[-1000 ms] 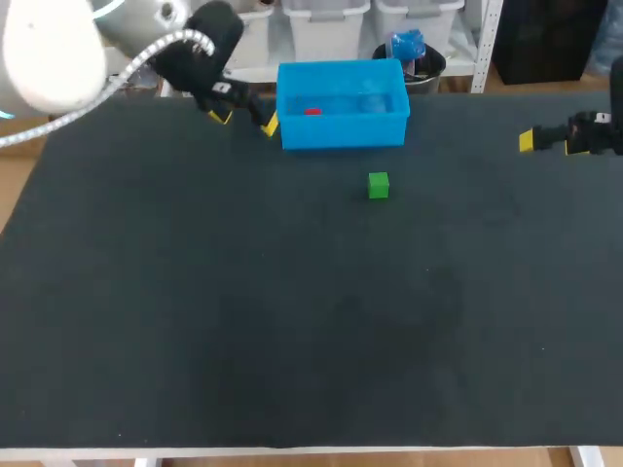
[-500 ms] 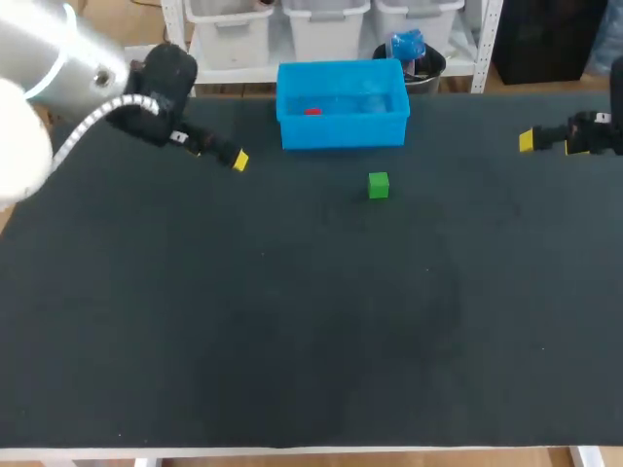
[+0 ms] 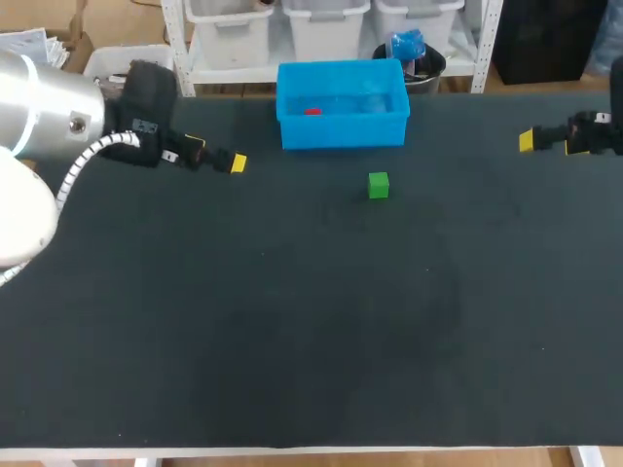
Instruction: Use the left arm to pick the red cube and place it into the blue plastic box first, then use the right arm to grasp the green cube and put it into the same blue plastic box after the first action is fully finished.
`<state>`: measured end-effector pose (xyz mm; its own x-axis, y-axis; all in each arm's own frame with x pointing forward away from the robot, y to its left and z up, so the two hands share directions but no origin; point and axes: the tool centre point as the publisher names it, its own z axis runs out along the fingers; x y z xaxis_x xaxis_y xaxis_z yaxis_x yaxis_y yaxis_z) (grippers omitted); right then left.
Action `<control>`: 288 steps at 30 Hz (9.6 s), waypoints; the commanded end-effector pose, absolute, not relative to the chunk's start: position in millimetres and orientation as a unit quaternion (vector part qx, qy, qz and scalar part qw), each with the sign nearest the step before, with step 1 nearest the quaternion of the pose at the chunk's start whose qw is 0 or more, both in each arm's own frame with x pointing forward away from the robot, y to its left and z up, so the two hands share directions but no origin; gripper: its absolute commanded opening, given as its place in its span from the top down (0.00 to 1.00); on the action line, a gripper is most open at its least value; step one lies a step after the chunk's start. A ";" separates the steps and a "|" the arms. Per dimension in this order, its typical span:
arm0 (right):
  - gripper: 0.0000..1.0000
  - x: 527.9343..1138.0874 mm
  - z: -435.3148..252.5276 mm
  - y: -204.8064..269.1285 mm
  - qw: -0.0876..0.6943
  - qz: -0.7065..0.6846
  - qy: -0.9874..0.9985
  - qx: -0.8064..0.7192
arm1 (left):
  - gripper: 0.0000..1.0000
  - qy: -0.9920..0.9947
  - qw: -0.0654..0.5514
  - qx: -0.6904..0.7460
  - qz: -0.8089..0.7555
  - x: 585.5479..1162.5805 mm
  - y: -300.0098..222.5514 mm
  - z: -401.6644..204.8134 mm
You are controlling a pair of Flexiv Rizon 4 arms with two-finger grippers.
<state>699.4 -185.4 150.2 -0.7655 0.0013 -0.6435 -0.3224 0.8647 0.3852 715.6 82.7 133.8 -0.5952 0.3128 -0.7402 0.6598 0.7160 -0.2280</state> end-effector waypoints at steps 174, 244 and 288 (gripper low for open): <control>1.00 834.3 97.2 8.3 0.162 0.042 0.985 -0.044 | 0.00 0.845 0.376 0.277 -0.261 715.2 84.1 131.6; 1.00 1002.2 96.2 22.5 0.272 0.086 0.956 -0.066 | 0.00 0.845 0.376 0.277 -0.261 715.2 84.1 131.6; 0.00 1002.1 83.9 22.5 0.230 0.078 0.966 -0.084 | 0.00 0.845 0.376 0.277 -0.261 715.2 84.1 131.6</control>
